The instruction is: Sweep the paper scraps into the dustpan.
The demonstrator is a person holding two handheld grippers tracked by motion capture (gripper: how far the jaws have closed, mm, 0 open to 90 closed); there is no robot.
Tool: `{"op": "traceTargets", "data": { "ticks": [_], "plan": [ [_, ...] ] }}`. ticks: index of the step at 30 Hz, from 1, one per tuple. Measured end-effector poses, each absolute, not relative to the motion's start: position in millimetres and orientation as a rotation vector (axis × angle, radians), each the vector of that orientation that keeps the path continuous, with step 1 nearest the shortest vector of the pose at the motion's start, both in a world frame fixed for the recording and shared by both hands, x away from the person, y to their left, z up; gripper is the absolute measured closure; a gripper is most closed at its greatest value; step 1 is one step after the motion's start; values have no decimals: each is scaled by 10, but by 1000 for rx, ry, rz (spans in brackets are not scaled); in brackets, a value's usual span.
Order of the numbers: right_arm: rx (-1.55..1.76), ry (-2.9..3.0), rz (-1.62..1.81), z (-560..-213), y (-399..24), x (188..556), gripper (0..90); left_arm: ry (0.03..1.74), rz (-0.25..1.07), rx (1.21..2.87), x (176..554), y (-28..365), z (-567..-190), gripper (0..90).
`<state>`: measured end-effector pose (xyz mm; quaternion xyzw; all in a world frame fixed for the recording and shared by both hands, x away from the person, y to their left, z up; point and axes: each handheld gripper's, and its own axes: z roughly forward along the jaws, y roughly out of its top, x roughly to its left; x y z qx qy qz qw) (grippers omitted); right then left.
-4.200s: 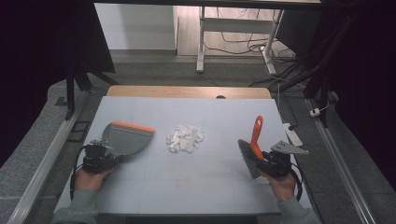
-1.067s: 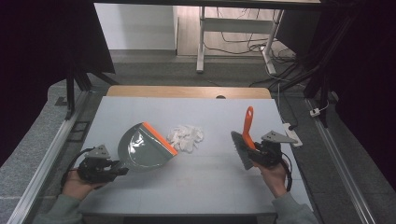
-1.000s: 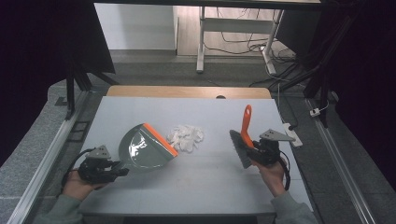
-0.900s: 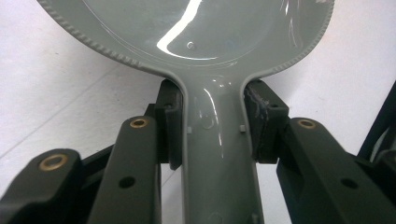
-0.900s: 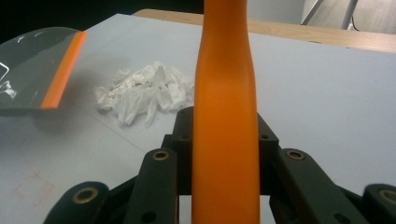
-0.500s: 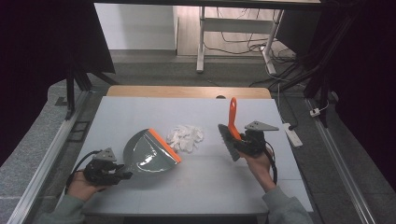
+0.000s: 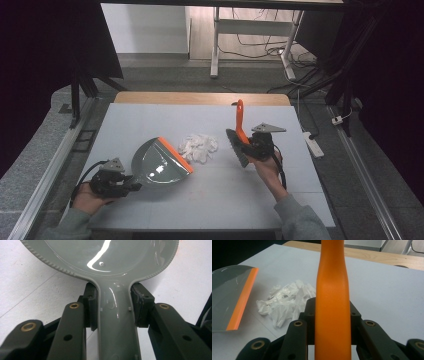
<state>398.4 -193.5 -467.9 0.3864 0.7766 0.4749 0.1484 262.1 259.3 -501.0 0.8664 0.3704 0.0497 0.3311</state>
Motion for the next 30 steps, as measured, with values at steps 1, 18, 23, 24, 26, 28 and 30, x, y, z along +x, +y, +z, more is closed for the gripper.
{"op": "traceTargets", "data": {
  "ticks": [1, 18, 23, 24, 26, 28, 30],
  "plan": [
    [1113, 2232, 1366, -4675, -1932, 4000, 702, 969, 129, 2264, 2621, 2592, -5010, 617],
    [1075, 2268, 1343, -4471, -1576, 4391, 702, 970, 120, 2267, 2627, 2613, -5011, 617],
    [1098, 2295, 1309, -4582, -1494, 4485, 703, 973, 106, 2267, 2627, 2624, -5013, 617],
    [1101, 2296, 1308, -4594, -1490, 4502, 702, 971, 105, 2271, 2627, 2625, -5014, 617],
    [1117, 2295, 1301, -4608, -1484, 4533, 702, 969, 98, 2277, 2629, 2622, -5020, 617],
    [1127, 2293, 1297, -4616, -1483, 4566, 703, 965, 91, 2284, 2633, 2615, -5026, 617],
    [1131, 2291, 1306, -4620, -1479, 4584, 702, 963, 86, 2291, 2637, 2603, -5035, 617]
  ]
}}
